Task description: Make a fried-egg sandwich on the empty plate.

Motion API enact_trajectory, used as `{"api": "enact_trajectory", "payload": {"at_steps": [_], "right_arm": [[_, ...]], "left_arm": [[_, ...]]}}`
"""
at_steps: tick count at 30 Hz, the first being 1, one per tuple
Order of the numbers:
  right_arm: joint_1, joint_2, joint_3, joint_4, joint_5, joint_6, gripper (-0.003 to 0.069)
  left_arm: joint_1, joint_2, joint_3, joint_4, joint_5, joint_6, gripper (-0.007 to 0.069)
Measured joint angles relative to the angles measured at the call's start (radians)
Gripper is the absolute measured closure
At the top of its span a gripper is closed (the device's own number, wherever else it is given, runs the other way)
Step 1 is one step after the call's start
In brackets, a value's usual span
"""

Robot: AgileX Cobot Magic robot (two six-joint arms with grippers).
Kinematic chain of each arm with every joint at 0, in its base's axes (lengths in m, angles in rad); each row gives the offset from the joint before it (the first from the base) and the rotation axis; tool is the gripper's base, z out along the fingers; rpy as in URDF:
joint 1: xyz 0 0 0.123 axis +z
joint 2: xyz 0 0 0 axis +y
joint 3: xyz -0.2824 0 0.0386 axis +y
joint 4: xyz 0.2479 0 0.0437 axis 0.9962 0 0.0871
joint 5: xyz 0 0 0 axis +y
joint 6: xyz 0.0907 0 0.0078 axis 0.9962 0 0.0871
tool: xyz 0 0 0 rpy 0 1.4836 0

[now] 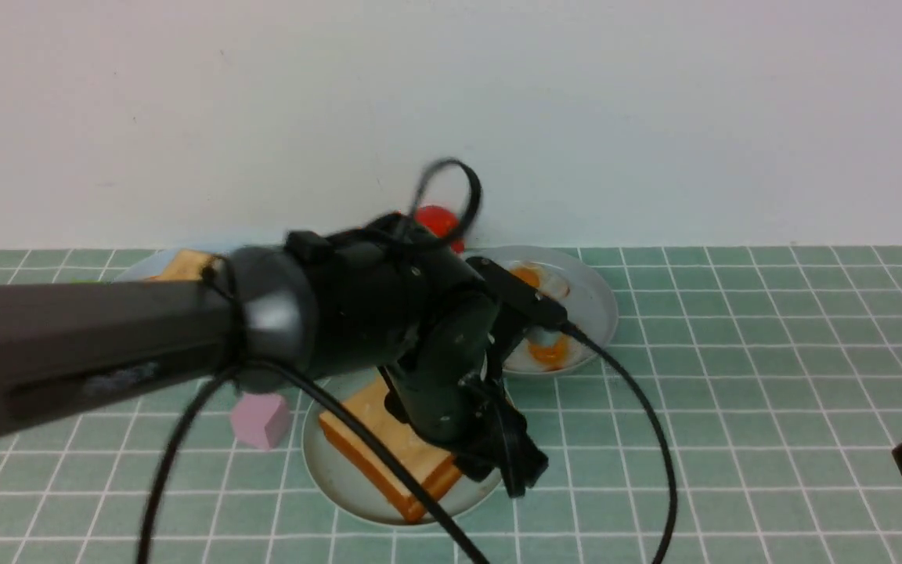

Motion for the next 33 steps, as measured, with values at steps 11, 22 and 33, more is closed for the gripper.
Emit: {"api": "enact_trajectory", "payload": {"at_steps": [11,22,33], "right_arm": [[0.0,-0.087,0.0,-0.052,0.006,0.001,0.0608],[0.0,-0.409,0.145,-0.272,-0.079,0.222,0.0607],[0.001,-0.698,0.523,-0.311,-0.518,0.374,0.0668]], "left_arm": [[0.0,-0.677,0.198,-0.134,-0.14,-0.001,0.0626],[0.0,-1.557,0.925,-0.129,-0.545,-0.001,0.0638],[0.0,-1.848,1.171,-0.134,-0.624,-0.001,0.0638]]}}
